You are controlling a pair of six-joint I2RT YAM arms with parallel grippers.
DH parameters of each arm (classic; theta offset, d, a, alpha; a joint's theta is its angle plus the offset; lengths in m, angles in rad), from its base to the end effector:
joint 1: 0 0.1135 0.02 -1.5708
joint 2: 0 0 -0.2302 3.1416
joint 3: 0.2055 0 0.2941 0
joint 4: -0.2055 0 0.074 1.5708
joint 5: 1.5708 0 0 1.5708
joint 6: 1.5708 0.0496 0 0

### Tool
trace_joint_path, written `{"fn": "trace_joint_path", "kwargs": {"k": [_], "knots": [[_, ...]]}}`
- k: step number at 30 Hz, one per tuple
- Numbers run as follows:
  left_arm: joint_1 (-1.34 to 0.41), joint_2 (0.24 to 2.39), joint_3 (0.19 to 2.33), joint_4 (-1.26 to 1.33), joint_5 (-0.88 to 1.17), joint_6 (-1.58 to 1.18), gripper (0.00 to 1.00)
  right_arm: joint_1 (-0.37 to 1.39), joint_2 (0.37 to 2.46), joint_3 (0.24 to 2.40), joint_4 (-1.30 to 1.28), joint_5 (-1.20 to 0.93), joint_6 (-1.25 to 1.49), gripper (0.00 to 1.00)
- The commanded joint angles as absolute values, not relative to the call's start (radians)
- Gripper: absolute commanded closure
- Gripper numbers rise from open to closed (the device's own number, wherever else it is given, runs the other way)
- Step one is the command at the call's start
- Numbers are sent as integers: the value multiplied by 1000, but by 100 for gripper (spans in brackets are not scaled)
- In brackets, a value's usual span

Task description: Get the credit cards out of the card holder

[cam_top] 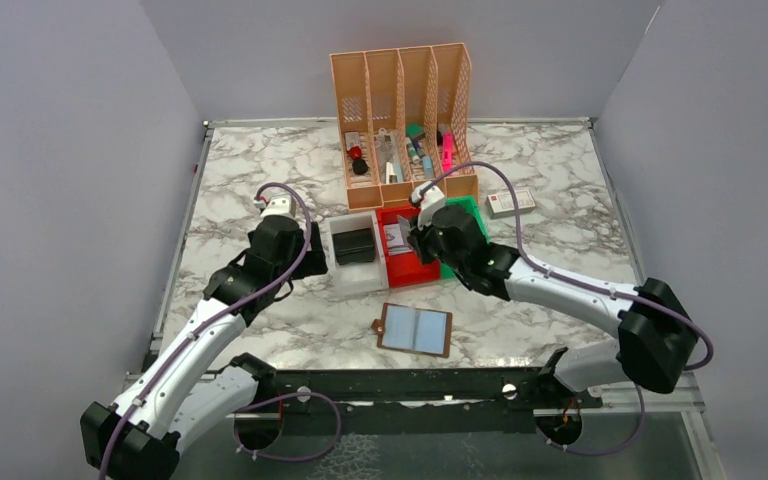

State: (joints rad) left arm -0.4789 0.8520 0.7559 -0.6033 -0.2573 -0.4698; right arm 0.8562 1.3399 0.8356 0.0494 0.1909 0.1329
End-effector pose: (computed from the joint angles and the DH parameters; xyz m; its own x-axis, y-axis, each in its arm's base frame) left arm 0.2313 -0.1059 0.2403 -0.6329 -0.1647 -0.7565 -0.0154 0.9796 -0.2004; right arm 0.2421 0.2647 0.1971 -0.3689 -0.2266 -0.9014 -0.5862 0.8093 0.0364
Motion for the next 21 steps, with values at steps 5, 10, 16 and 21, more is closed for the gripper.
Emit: {"fn": "trace_joint_path", "kwargs": {"k": [5,10,16,21], "knots": [[-475,870,750,-612,-295,-457,12,853,1514,971,22,354,-63,99],[-475,866,747,-613,-301,-460,12,853,1653,1041,9,503,-166,99],[-474,862,746,-613,-312,-462,12,853,1758,1081,61,545,-279,99],[-474,863,744,-612,-314,-462,12,854,1798,1101,60,501,-334,99]]}}
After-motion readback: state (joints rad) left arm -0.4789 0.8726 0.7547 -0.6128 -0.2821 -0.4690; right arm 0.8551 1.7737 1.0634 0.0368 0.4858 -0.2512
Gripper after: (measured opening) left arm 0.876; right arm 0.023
